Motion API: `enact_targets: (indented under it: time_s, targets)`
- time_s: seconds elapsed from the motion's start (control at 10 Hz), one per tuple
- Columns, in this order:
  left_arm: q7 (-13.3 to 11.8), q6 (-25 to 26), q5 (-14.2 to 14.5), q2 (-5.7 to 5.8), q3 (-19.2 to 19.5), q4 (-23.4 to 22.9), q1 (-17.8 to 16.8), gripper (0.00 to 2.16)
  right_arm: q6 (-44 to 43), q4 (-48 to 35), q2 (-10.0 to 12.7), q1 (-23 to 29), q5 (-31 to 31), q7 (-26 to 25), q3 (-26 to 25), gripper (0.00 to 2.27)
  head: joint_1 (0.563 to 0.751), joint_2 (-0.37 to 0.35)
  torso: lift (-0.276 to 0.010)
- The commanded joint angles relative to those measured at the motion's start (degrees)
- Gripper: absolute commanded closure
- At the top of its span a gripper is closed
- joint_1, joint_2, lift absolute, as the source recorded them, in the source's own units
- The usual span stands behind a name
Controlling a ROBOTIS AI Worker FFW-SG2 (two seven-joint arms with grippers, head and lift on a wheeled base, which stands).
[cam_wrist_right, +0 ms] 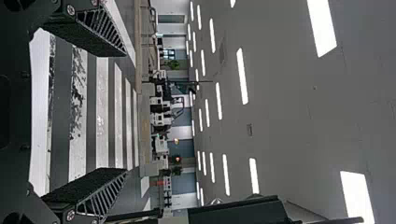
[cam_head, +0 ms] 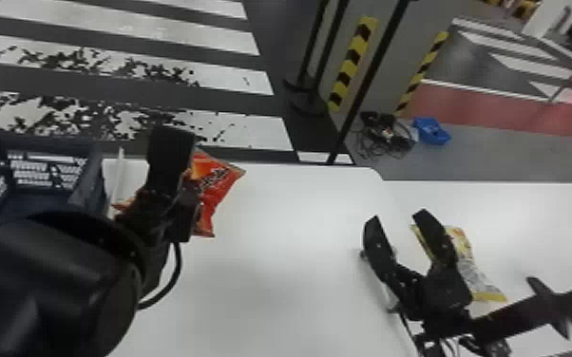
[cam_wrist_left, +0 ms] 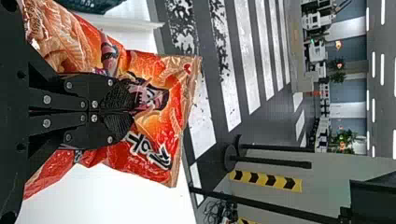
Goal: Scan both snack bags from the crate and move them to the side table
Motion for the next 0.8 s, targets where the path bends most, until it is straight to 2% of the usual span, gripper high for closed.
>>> enact_targets:
  time_s: [0.0,0.2,0.4,0.7]
  targets:
    - [-0.7,-6.2,1.1,-0.5,-2.2,5.8,0.0,2.15,0.9,0.4,0.1,-0.7,0.3,0.0,0.2,0.11,0.695,-0.35,-0.095]
    - [-2.4,-9.8,3.6,-0.5,-3.3,8.7,0.0,2.15,1.1,1.3,0.2,-1.5,0.7,0.0,0.7,0.11,0.695,-0.35,-0.095]
    - [-4.3,-9.6,8.4,-0.5,-2.9,8.8,0.0,2.15,3.0,1.5,0.2,-2.4,1.5,0.0,1.0,0.11,0.695,-0.35,-0.095]
    - [-5.7,-9.4,13.0,-0.5,-4.0,11.5,2.4,2.15,3.4,2.1,0.4,-3.6,2.0,0.0,1.2,0.11,0.695,-0.35,-0.095]
